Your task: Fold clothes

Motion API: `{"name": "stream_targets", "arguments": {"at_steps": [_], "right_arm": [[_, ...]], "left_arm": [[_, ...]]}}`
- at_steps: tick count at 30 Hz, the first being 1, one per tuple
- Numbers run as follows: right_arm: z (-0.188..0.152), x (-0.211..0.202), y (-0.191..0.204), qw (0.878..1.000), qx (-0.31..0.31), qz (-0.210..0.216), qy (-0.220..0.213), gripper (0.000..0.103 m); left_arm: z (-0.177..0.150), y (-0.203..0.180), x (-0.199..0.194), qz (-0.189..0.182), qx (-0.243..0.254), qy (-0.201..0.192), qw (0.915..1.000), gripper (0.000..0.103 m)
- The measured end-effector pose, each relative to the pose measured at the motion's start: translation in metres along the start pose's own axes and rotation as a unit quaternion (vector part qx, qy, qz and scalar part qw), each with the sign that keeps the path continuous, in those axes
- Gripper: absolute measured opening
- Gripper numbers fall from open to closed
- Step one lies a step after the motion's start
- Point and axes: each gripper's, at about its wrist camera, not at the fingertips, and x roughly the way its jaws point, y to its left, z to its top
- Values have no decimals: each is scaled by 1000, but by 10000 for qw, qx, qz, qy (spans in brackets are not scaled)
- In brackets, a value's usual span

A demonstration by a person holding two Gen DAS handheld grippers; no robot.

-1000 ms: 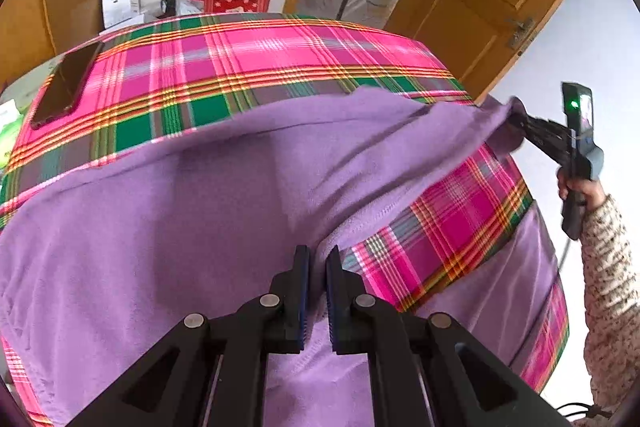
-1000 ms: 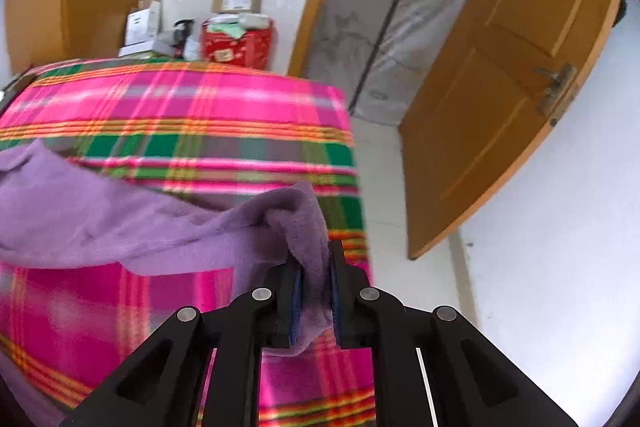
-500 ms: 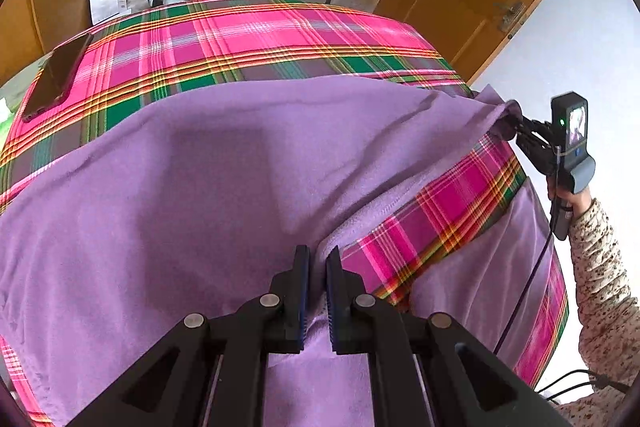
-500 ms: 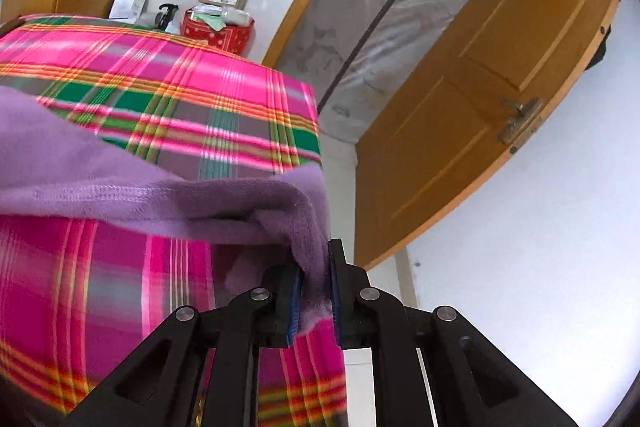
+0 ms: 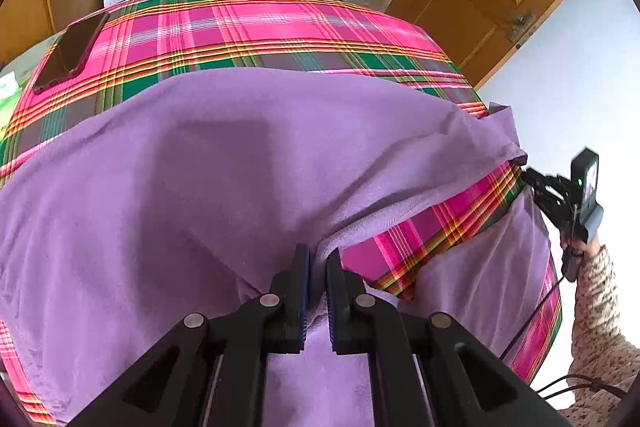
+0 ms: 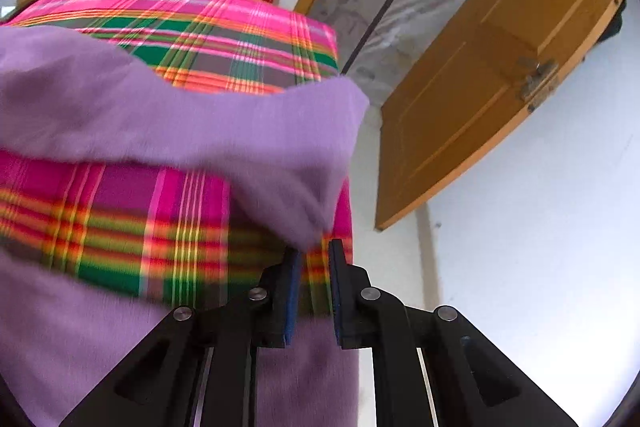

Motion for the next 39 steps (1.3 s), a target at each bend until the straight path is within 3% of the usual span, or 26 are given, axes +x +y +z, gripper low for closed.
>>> {"name": "stream_targets", "arguments": {"at_steps": [5, 10, 19, 23, 29, 31, 34, 35, 39], "right_arm": [[-5, -17, -25, 9981, 539, 267, -92, 16], [15, -12, -57, 9798, 1698, 978, -386, 22], [50, 51, -61, 9700, 2099, 1226, -18, 26], [63, 66, -64, 9599, 2211, 1722, 10, 45], [75, 74, -54, 9674, 2052, 1476, 144, 45], [76, 75, -52, 9691, 2037, 1382, 169, 43], [77, 71, -46, 9772, 1807, 1110, 139, 21], [78, 70, -45, 9789, 1741, 1062, 124, 9], [83, 60, -45, 9836, 1627, 764, -126, 6]], "left_arm": [[2, 1, 5, 20, -93, 59, 9999, 8], [0, -2, 4, 41, -66, 8, 10000, 8], [0, 0, 8, 24, -86, 66, 9999, 8], [0, 0, 11, 16, -104, 92, 9999, 8], [1, -1, 14, 32, -109, 125, 9999, 8], [0, -1, 14, 38, -113, 125, 9999, 8], [0, -1, 13, 46, -114, 126, 9998, 8], [0, -1, 13, 49, -109, 123, 9999, 8], [-1, -2, 12, 59, -94, 107, 9999, 8]]}}
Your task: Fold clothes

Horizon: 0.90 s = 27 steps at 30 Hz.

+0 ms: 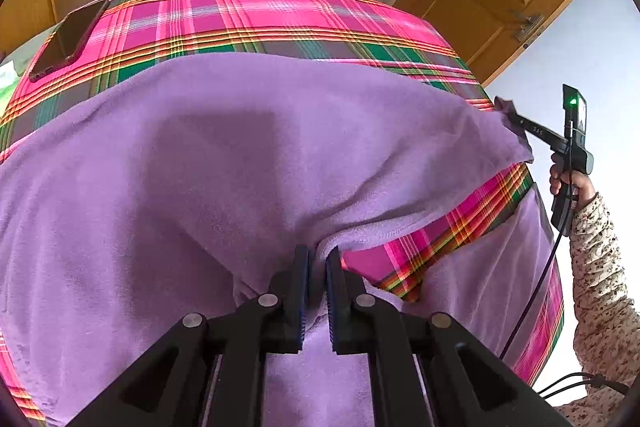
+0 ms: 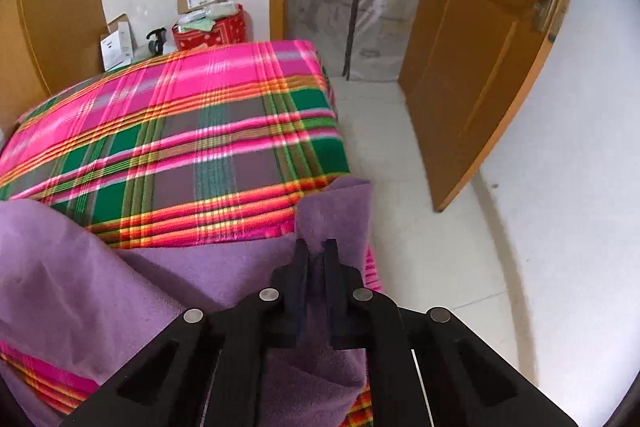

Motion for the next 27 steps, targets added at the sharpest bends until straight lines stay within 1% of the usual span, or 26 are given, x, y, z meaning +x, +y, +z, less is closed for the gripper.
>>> {"name": "stream_targets", "arguments": {"at_steps": [4, 5, 7, 9, 13, 17, 19, 20, 22, 23, 24, 25, 27], "right_arm": [[14, -16, -11, 9979, 257, -285, -525, 6], [20, -16, -14, 9973, 295, -327, -579, 6], [29, -13, -16, 9973, 345, -324, -556, 6], [35, -7, -13, 9976, 261, -387, -520, 6], [41, 20, -2, 9978, 123, -624, -181, 6], [40, 42, -2, 9973, 105, -716, 76, 8], [37, 46, -7, 9975, 187, -665, 147, 8], [37, 44, -11, 9978, 307, -568, 142, 11], [35, 35, -22, 9977, 628, -233, 46, 13], [33, 30, -27, 9968, 792, -57, -9, 17], [31, 24, -32, 9957, 916, 90, -76, 24], [28, 18, -38, 9944, 1030, 211, -114, 27], [21, 8, -48, 9915, 1229, 404, -140, 40]], "left_arm": [[0, -2, 2, 6, 16, 11, 10000, 8], [0, -3, 2, 0, 21, 11, 10000, 8], [0, -5, 3, -18, 28, 14, 10000, 8], [0, -6, 4, -50, 31, 15, 10000, 8], [1, -7, 4, -43, 45, 21, 10000, 8], [-2, -8, 3, -36, 58, 26, 10000, 8], [-1, -8, 3, -38, 50, 30, 10000, 8], [-1, -8, 3, -46, 40, 24, 10000, 8], [-2, -8, 3, -44, 44, 19, 10000, 8], [-2, -9, 3, -44, 39, 16, 10000, 8], [-2, -9, 3, -43, 37, 13, 10000, 8], [-2, -9, 3, -42, 36, 10, 10000, 8], [-1, -10, 3, -36, 40, 2, 10000, 8]]}}
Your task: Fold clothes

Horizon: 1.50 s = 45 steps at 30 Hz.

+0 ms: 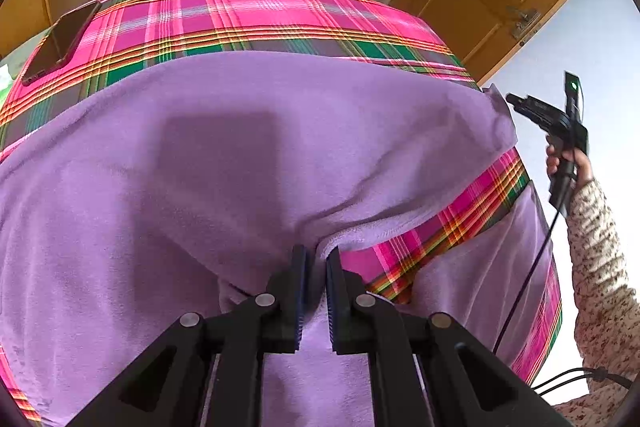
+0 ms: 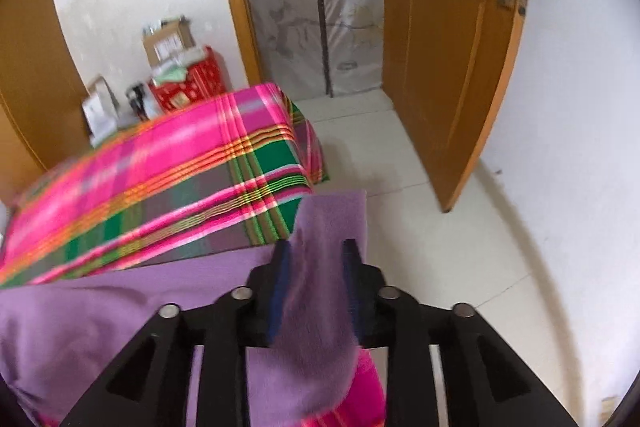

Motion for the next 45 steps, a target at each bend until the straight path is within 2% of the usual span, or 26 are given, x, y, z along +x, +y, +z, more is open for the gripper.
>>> {"name": "stream_targets", "arguments": {"at_steps": [3, 7, 12, 14, 16, 17, 19, 22, 24, 30, 33, 38, 41, 43, 45], "right_arm": [[-12, -10, -16, 9994, 289, 199, 70, 43], [-29, -5, -34, 9948, 751, 563, 391, 49], [-42, 7, -35, 9875, 1042, 1026, 581, 50], [-40, 7, -28, 9909, 887, 883, 497, 48], [-37, 7, -22, 9935, 753, 742, 421, 29], [-35, 6, -19, 9944, 685, 690, 404, 9], [-33, 3, -14, 9967, 502, 541, 339, 7], [-28, -6, -11, 9993, 300, 217, 52, 6], [-22, -10, -13, 9992, 359, 179, -79, 6], [-1, -13, -9, 9988, 276, -79, -385, 6], [1, -3, -2, 9990, 155, -291, -295, 6], [-10, 16, 17, 9942, -552, -884, -263, 6], [-14, 22, 19, 9939, -615, -916, -76, 9], [-17, 15, 16, 9953, -523, -805, -111, 12], [-19, 6, 15, 9969, -435, -633, -167, 21]], "left_arm": [[1, -1, 0, 23, 20, 1, 10000, 8], [2, -5, 0, 71, 49, -8, 10000, 8], [5, -11, 1, 106, 78, -34, 9999, 9], [7, -14, 1, 125, 99, -51, 9999, 9], [8, -18, 1, 136, 149, -75, 9998, 9], [9, -19, 2, 132, 162, -91, 9997, 9], [12, -23, 2, 82, 193, -111, 9997, 9], [14, -30, 1, -89, 286, -136, 9995, 9], [16, -36, 0, -277, 365, -141, 9989, 9], [24, -52, 13, -397, 521, -83, 9978, 9], [22, -53, 14, -517, 462, -98, 9975, 9], [23, -41, -5, -425, 359, -321, 9979, 9], [20, -26, -21, -327, 174, -486, 9981, 9], [16, -15, -31, -249, 68, -570, 9980, 9], [10, -3, -40, -128, -79, -631, 9979, 9]]}}
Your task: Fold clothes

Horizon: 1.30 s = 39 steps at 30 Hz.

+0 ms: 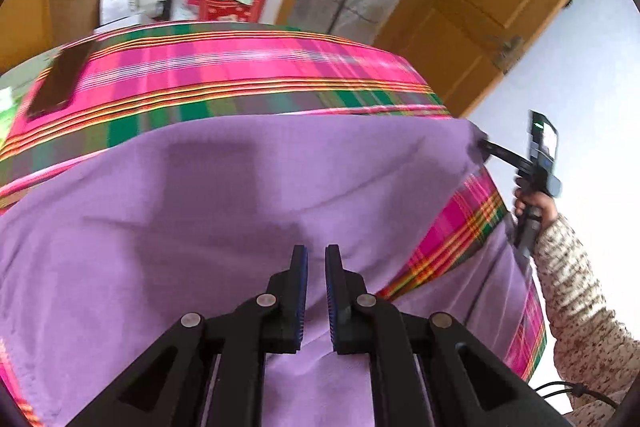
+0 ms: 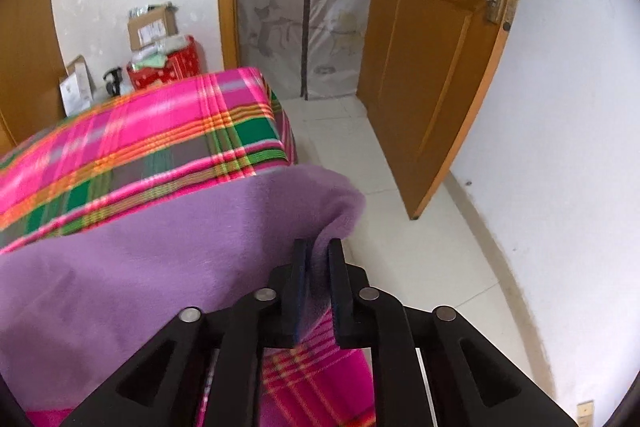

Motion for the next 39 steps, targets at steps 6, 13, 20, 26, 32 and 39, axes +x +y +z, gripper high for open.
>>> {"name": "stream_targets", "arguments": {"at_steps": [6, 13, 20, 26, 32, 39], "right_arm": [[-12, -50, 8, 9967, -82, 754, -281, 23], [-46, -103, 76, 9658, -1137, 2330, 3, 23], [-101, -134, 169, 8997, -2266, 3682, 594, 23], [-133, -150, 229, 8629, -2717, 4167, 888, 23], [-157, -142, 272, 8494, -3111, 4071, 1267, 23], [-159, -144, 283, 8391, -3081, 4222, 1511, 24]], "left_arm": [[-17, 36, -16, 257, -548, -33, 9982, 11], [-52, 61, -30, 503, -1076, -13, 9929, 14], [-92, 74, -54, 655, -1372, -41, 9884, 14], [-126, 90, -68, 669, -1792, -114, 9815, 15], [-145, 101, -75, 567, -2018, -189, 9776, 15], [-150, 108, -71, 381, -2070, -164, 9775, 15]]}}
